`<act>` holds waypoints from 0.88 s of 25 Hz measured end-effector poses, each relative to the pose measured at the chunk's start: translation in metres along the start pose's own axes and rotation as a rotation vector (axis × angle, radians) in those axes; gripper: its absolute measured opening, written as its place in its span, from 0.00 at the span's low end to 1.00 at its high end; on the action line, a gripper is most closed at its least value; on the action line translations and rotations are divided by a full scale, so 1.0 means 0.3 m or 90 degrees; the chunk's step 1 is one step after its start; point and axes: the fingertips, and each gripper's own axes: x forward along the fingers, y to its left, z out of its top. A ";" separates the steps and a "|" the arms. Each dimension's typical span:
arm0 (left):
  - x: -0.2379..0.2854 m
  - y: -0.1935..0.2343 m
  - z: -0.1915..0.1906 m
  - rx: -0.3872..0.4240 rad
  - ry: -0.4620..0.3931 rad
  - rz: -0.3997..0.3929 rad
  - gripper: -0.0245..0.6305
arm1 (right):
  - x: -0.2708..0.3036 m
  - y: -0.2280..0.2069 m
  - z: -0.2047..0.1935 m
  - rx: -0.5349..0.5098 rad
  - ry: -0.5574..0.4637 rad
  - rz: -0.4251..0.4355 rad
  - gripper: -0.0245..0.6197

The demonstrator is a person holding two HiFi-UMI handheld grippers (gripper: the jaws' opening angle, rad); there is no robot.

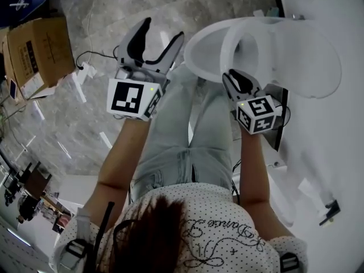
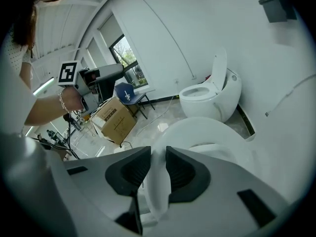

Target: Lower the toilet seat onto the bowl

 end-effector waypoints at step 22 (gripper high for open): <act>-0.126 0.163 -0.271 -0.038 -0.027 0.079 0.10 | 0.358 0.103 -0.192 -0.003 0.068 0.068 0.17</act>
